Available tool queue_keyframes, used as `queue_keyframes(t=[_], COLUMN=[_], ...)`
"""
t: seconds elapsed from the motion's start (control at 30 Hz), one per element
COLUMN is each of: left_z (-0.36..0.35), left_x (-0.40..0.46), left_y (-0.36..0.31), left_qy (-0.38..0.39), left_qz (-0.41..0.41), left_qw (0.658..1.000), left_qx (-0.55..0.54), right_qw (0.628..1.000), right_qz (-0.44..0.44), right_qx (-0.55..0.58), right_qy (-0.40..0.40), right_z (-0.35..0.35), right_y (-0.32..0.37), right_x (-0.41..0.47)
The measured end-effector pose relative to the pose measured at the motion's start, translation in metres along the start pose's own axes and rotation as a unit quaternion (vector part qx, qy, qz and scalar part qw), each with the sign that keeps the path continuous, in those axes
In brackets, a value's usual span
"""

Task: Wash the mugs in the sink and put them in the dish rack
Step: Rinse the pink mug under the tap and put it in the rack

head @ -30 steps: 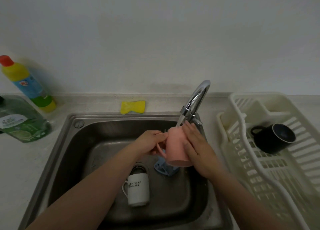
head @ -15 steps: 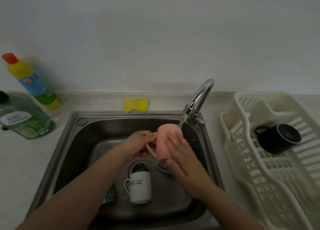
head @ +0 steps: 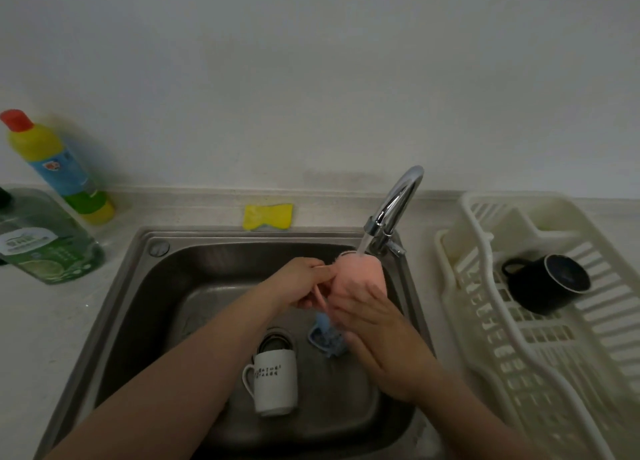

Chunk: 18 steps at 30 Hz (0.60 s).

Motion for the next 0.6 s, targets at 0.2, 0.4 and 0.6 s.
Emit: queue_keyframes(t=[0.2, 0.4, 0.6], left_z=[-0.001, 0.008, 0.018], left_x=[-0.001, -0.018, -0.027], left_y=[0.006, 0.026, 0.038], left_qy=[-0.016, 0.008, -0.015], left_qz=[-0.005, -0.007, -0.016], left_qw=[0.999, 0.997, 0.987], left_qx=[-0.044, -0.071, -0.157], right_qw=[0.988, 0.942, 0.95], right_qz=[-0.098, -0.115, -0.07], right_qx=[0.104, 0.308, 0.299], right_qy=[-0.056, -0.062, -0.05], right_z=[0.009, -0.003, -0.017], right_y=[-0.03, -0.017, 0.016], right_x=[-0.001, 0.007, -0.005])
Point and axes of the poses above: each hand's wrist, its own x-axis towards the middle knuckle, its own z-axis out of the back of the hand, y = z × x, the point moved 5 cm from there along x, towards the middle knuckle, and after that the axes turned 15 degrees about y, right-handed, at the moved point
